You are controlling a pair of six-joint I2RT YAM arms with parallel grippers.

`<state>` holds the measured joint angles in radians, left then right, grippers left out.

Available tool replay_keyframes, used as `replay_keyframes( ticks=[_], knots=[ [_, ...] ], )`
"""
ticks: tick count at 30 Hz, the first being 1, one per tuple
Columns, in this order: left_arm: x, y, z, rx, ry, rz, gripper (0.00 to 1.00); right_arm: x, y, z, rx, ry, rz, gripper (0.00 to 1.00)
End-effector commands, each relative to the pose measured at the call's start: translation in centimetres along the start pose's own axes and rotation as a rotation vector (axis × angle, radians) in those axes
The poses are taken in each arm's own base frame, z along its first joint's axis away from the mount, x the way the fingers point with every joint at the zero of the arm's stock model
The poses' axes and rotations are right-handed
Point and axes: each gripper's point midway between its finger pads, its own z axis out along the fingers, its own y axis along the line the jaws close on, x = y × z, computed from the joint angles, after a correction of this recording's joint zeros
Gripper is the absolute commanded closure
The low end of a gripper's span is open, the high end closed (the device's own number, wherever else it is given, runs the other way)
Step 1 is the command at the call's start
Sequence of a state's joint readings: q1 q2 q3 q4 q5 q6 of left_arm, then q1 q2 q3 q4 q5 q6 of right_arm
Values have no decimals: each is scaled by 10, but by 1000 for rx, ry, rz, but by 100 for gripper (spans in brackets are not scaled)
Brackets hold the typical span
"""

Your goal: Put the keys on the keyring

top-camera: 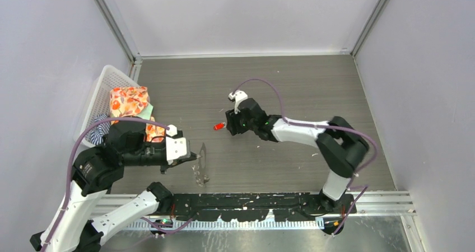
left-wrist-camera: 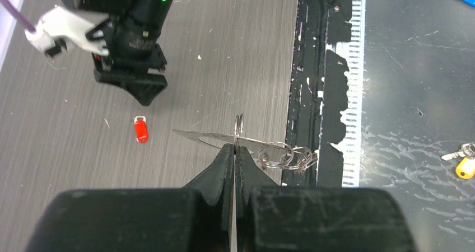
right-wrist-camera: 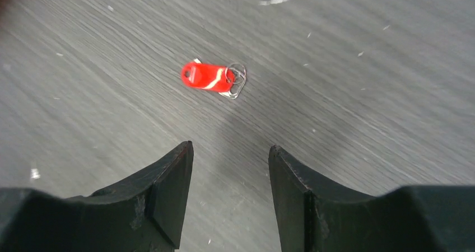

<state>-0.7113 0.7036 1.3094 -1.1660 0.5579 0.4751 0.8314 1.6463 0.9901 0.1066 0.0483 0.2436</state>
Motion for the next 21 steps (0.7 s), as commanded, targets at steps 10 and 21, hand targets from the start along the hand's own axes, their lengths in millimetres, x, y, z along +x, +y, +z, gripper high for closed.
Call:
replay_keyframes(
  ticks=[10, 21],
  knots=[
    [-15, -3, -7, 7, -40, -9, 100, -14, 4, 80, 128, -52, -41, 39],
    [-24, 0, -10, -8, -61, 0, 100, -6, 7, 101, 247, -1, -154, 49]
  ],
)
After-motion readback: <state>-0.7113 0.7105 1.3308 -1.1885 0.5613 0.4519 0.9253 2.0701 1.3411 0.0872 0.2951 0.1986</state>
